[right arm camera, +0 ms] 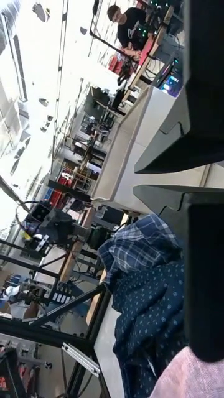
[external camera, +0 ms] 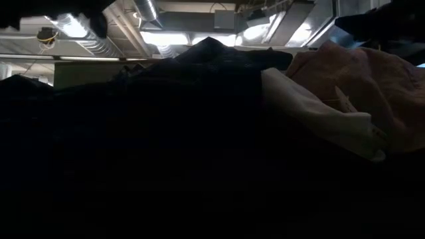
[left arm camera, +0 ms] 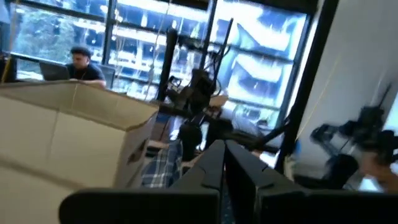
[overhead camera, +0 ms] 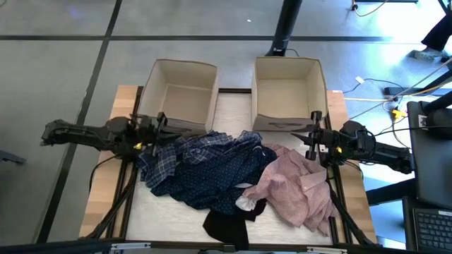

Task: Sort clothes
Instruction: Put the blue checkered into the left laundry organizer

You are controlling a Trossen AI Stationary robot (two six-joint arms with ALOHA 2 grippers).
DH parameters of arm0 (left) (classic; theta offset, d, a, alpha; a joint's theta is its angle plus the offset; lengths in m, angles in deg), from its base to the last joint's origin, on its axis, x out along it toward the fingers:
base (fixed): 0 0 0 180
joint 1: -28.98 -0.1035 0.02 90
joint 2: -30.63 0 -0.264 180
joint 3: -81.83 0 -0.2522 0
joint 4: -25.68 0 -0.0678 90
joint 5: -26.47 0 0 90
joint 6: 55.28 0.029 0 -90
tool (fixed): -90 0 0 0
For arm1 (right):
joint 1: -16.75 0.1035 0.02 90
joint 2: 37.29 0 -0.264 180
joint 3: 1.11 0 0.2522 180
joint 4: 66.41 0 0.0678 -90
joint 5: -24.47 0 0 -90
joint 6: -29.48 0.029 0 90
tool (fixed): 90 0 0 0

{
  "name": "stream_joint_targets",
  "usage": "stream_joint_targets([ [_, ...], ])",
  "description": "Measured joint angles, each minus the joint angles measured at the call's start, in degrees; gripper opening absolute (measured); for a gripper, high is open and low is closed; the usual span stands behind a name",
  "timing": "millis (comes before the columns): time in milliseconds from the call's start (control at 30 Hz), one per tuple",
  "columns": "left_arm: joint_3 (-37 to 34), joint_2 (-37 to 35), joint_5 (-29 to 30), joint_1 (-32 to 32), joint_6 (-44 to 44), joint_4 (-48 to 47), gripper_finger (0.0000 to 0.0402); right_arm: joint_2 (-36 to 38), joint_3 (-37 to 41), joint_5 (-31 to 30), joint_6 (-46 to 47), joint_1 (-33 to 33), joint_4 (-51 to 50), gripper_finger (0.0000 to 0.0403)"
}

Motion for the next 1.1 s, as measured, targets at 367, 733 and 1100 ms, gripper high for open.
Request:
stream_joint_targets([
  [367,30.4,31.2,14.5,8.8,2.8,-28.3,0.0005,0.0,0.1,2.0,-1.7,0.0,5.9,0.0044],
  [733,40.7,47.1,16.3,10.3,2.2,-34.8,0.0005,-5.7,0.1,4.7,-11.1,0.0,31.5,0.0044],
  [1100,45.0,47.8,17.3,5.1,-5.6,-46.0,0.0123,-22.4,0.1,5.6,-18.5,0.0,44.8,0.0044],
])
